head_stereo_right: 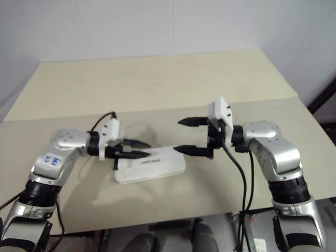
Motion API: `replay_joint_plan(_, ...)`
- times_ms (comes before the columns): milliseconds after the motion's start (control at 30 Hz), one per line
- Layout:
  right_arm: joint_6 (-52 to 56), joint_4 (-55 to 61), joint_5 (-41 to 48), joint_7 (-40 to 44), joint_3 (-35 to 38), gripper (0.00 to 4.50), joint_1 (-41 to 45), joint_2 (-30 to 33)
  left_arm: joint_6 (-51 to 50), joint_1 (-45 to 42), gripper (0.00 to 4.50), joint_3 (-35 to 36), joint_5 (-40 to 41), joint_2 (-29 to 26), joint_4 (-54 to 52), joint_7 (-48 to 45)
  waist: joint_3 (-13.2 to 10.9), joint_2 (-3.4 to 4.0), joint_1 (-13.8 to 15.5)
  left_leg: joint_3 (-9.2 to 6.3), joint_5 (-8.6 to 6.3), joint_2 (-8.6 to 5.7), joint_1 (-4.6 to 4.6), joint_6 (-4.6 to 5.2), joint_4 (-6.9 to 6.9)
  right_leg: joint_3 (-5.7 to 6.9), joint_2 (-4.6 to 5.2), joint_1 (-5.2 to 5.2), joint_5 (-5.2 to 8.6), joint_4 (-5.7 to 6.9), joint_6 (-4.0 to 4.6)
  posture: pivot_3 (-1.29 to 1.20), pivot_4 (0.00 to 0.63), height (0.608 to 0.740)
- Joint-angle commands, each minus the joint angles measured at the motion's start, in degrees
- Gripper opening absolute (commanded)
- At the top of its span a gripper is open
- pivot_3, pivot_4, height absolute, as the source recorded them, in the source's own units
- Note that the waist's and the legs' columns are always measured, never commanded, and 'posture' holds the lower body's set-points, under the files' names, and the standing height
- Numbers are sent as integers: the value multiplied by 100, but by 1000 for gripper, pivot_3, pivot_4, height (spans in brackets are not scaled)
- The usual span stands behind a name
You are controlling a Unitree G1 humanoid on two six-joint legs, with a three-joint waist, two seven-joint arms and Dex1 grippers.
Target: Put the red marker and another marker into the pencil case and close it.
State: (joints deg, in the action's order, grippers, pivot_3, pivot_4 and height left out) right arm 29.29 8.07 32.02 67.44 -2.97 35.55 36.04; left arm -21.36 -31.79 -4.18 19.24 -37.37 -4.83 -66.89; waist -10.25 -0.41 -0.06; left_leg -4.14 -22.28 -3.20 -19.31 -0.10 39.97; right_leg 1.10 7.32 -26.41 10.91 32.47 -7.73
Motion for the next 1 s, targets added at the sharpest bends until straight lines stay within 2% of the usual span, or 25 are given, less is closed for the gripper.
replay_joint_plan(33, -205, -75, -29, 43, 29, 4500, 149, -68, -359, -62, 2279, 465, 451, -185, -547, 146, 0, 0, -6, 0, 0, 0, 0, 0, 0, 0, 0, 0, 0, 0, 0, 0, 150, 740)
replay_joint_plan(233, -738, -476, -319, 129, 31, 4500, 80, -101, -1094, 685, 4374, 1471, 1154, -705, -1462, 478, 0, 0, -24, -1, 0, 1, 5, 0, -6, -8, -1, -4, 0, 1, 0, 0, 150, 740)
replay_joint_plan(433, -1199, -745, -509, 254, 72, 4500, 82, -68, -1157, 1734, 4449, 2410, 1323, -1031, -1849, 693, 0, 0, -18, -1, 0, 2, 5, 0, -6, -8, -2, -3, 0, 0, 0, 0, 150, 740)
replay_joint_plan(567, -1333, -797, -470, 466, 117, 4500, 83, 12, -948, 2170, 4449, 2642, 1229, -1202, -1843, 650, 0, 0, 2, -2, 0, 2, 5, 0, -7, -7, -1, -2, 0, -1, 1, 0, 150, 740)
replay_joint_plan(767, -1532, -937, -537, 748, 135, 4500, 107, 177, -635, 2190, 4449, 2548, 1163, -1297, -1738, 651, -1, 1, -9, -1, -1, 2, 5, 2, -8, -7, -1, -1, 0, -3, 1, 0, 150, 740)
replay_joint_plan(1000, -1730, -989, -618, 870, 148, 4500, 84, 328, 168, 1787, 4449, 2002, 827, -1218, -1003, 408, -1, 1, -10, 4, -1, 2, 6, 1, -10, -7, -2, -1, 0, -4, 2, 0, 150, 740)
